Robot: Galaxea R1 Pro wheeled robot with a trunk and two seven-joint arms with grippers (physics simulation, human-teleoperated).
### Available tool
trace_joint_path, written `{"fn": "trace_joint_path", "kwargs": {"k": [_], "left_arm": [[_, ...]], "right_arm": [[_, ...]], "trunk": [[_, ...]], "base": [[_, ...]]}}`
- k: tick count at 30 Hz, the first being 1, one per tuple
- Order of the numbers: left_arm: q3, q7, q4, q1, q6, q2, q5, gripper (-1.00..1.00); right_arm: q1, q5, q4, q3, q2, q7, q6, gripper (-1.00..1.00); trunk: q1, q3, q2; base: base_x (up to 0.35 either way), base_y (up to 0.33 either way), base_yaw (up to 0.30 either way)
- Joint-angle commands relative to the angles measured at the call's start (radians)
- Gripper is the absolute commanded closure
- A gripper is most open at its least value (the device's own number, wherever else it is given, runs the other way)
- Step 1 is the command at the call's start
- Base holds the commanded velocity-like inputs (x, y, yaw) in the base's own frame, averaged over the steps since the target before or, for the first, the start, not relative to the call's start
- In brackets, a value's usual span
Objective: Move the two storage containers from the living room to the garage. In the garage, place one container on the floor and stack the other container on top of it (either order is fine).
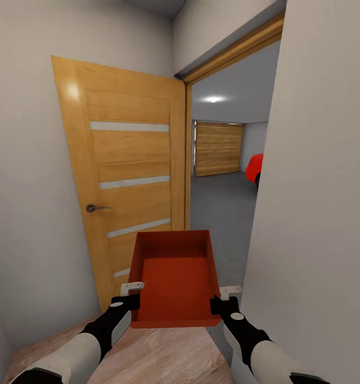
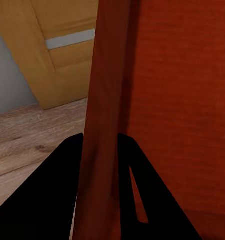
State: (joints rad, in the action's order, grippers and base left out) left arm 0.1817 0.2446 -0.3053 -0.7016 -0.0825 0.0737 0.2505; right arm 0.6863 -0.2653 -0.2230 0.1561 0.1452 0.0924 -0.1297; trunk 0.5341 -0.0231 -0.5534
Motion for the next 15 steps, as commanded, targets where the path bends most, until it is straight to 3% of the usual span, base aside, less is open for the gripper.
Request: {"fn": "trace_joint_path", "kwargs": {"k": [1,15], "left_arm": [[-0.027,0.014,-0.005,-0.001,0.058,0.0,0.004,1.0],[-0.027,0.015,-0.006,-0.001,0.058,0.0,0.004,1.0]], "right_arm": [[-0.001,-0.007,0.003,0.016,0.019,-0.017,-0.004,1.0],[-0.001,-0.006,0.003,0.016,0.02,-0.016,-0.004,1.0]], "trunk": [[0.0,0.0,-0.001],[0.0,0.0,-0.001]], "base": [[0.0,0.0,0.0],[0.0,0.017,-0.02]]}}
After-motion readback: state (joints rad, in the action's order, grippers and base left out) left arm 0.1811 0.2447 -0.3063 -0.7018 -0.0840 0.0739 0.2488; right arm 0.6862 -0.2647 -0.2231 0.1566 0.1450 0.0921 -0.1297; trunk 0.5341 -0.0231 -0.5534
